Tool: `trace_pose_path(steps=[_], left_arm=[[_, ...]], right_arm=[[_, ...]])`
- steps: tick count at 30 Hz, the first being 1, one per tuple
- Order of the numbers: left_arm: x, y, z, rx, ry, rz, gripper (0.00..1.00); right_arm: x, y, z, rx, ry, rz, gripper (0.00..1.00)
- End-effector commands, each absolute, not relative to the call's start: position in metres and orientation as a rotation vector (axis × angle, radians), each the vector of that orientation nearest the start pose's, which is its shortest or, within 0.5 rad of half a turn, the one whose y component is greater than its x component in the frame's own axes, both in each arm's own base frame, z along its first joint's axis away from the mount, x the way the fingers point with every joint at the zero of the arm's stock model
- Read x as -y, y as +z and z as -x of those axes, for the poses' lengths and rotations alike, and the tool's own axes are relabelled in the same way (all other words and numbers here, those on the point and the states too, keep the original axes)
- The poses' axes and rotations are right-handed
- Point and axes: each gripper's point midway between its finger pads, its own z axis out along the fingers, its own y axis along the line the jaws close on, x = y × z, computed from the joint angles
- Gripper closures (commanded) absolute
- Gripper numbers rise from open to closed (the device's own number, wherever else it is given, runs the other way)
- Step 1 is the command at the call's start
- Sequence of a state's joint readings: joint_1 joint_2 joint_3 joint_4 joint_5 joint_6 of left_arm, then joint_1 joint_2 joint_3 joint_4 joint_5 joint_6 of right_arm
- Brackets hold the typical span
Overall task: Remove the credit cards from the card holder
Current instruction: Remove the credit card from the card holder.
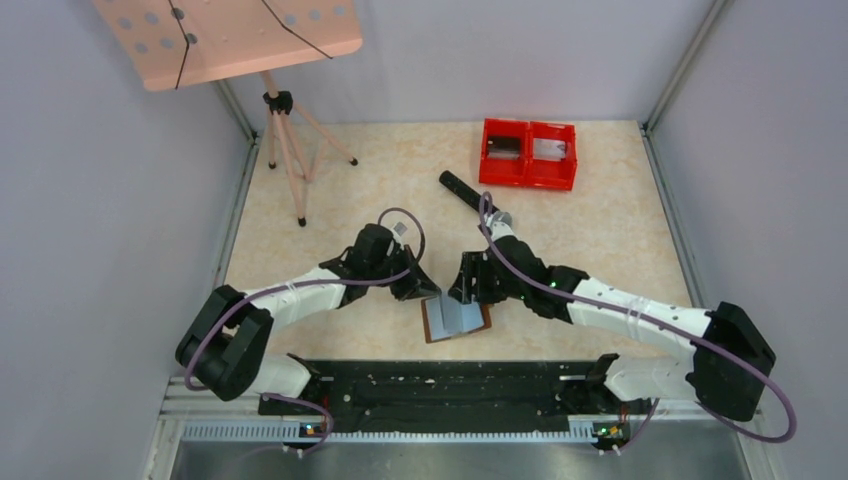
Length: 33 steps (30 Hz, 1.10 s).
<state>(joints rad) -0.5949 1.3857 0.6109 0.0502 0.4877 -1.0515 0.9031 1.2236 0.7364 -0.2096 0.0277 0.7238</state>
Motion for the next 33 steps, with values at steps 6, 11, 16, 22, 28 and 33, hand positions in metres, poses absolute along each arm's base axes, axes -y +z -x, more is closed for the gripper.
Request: trace_pose_path(steps=[6, 11, 16, 22, 28, 33], left_arm=[[0.301, 0.100, -0.216, -2.626, -1.246, 0.278, 0.77], [0.330, 0.111, -0.216, -2.592, -1.343, 0.216, 0.70], [0.348, 0.113, -0.219, -2.590, -1.377, 0.162, 0.68], [0.290, 0.122, -0.250, -2.547, -0.937, 0.260, 0.62], [0.220, 0.118, -0.257, -2.529, -0.740, 0.375, 0.60], [0.176, 0.124, -0.254, -2.432, -0.691, 0.474, 0.59]], right_arm=[[-0.263, 0.124, -0.176, -2.349, 0.828, 0.200, 0.40], [-0.244, 0.127, -0.173, -2.317, 0.792, 0.163, 0.40], [-0.235, 0.130, -0.170, -2.291, 0.785, 0.178, 0.39], [-0.252, 0.131, -0.171, -2.317, 0.821, 0.207, 0.41], [-0.289, 0.128, -0.168, -2.344, 0.783, 0.276, 0.37], [-0.313, 0.101, -0.167, -2.403, 0.661, 0.310, 0.25]])
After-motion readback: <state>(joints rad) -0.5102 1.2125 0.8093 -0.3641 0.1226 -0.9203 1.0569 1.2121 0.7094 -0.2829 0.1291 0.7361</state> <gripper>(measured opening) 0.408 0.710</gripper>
